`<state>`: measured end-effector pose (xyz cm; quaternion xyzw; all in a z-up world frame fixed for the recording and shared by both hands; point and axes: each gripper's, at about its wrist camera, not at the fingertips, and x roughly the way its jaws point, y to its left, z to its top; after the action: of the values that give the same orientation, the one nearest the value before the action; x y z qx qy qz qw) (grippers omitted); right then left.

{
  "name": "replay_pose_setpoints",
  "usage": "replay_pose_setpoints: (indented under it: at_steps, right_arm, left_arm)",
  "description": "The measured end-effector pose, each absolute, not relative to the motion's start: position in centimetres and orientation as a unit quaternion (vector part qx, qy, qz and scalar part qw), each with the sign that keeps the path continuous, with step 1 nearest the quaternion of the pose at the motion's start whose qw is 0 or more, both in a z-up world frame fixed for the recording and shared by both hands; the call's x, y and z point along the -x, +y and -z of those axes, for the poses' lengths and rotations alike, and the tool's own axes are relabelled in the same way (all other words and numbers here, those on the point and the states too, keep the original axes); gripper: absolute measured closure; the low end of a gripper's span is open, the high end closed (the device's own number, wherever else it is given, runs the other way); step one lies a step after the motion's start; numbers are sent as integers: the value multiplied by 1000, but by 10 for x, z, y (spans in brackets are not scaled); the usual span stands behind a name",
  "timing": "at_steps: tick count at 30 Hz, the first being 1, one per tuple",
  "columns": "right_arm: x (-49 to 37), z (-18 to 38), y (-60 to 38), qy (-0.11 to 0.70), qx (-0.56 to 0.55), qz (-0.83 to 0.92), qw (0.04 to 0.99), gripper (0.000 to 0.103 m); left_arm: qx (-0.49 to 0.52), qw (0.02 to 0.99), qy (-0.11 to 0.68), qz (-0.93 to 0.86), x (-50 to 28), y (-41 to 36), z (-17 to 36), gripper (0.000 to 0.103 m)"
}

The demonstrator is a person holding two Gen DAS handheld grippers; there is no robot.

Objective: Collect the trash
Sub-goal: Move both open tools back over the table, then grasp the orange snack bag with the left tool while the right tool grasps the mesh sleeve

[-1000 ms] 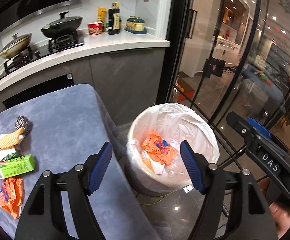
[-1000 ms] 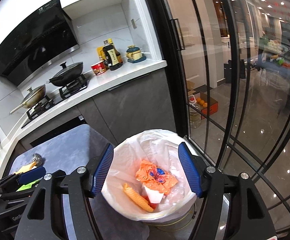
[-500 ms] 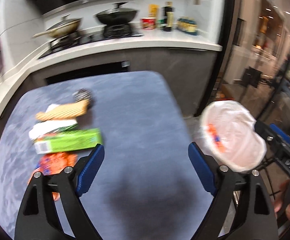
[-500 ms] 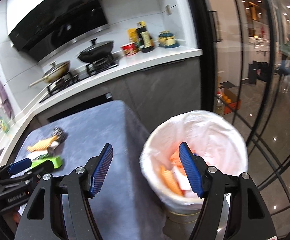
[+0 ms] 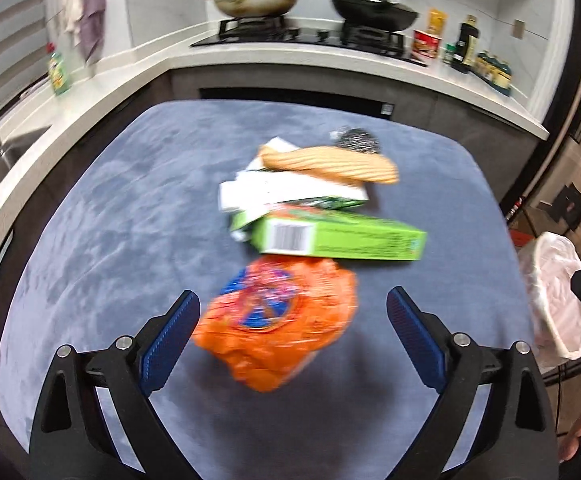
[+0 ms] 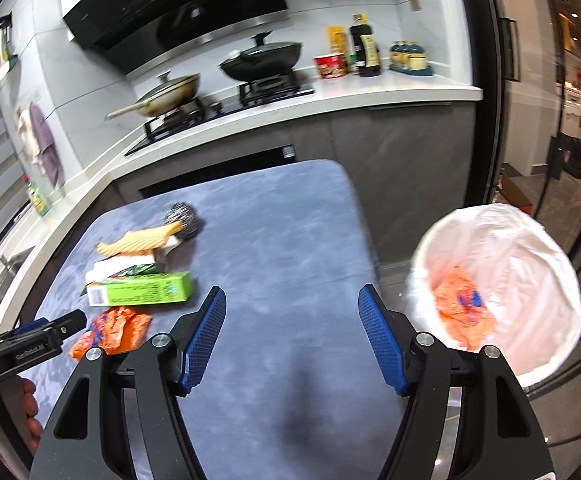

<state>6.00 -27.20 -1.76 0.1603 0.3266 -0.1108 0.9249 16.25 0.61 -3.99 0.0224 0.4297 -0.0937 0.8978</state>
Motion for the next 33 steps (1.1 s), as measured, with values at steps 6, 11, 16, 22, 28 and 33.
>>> replay_pose_setpoints:
  at_steps: [6,11,16,22,28,33]
  right_arm:
    - [-86,25,-239,343,-154,84,923,37]
    - [-103,30,-223,353,-149,69,921,37]
    - [-128,35,-210,363,-153,47,918,37]
    - [-165,36,-198,370,-166,12,914,37]
    - [-208,38,-185,375,-162,-15,913,32]
    - [-241,49,-183,387,-174,-26,905,32]
  left_arm:
    - [4,880,463,102,-177,30,65,12]
    - [28,865,488,113,-192,41,89,12]
    - [47,850,509,132,-200,43,104,13]
    - [46,850,504,145,-199,38,109,28]
    - [52,844,508,161,-195,37,106,59]
    - [65,839,511,173,-194,44,104,85]
